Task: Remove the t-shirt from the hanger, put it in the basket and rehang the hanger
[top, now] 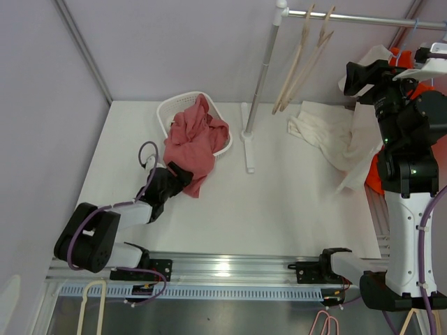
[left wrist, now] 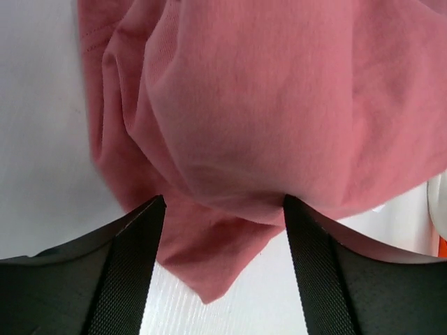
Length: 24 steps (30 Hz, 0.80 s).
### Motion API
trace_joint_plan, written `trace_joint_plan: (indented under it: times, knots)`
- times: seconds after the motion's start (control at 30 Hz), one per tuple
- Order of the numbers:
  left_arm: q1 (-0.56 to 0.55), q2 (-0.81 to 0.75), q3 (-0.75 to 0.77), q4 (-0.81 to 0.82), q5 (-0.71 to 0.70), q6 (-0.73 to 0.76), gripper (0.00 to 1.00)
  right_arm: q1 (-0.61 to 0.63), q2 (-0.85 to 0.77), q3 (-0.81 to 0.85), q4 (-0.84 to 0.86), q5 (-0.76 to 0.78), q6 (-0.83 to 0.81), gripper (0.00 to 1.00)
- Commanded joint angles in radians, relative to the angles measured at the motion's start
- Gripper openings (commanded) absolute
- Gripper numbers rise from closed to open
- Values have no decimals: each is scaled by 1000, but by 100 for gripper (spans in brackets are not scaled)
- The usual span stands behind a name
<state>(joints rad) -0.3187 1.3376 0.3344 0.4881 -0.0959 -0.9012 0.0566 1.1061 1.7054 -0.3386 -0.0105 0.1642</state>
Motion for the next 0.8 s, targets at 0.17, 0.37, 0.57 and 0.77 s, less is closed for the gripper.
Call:
trace_joint_plan:
  times: [0.17,0.37,0.57,0.77]
  knots:
    - [-20,109,84,52,-76,-9,49,-3,-14,-6,24,-37,11,72]
    - [-20,130,136,40,-82,13,1,-4,-20,-9,26,-46,14,72]
    - [-40,-6,166,-66,-36,31,1,-6,-17,-16,29,-49,18,72]
    - [-102,-230,222,-282,-73,45,1,-6,-11,-26,38,-62,35,72]
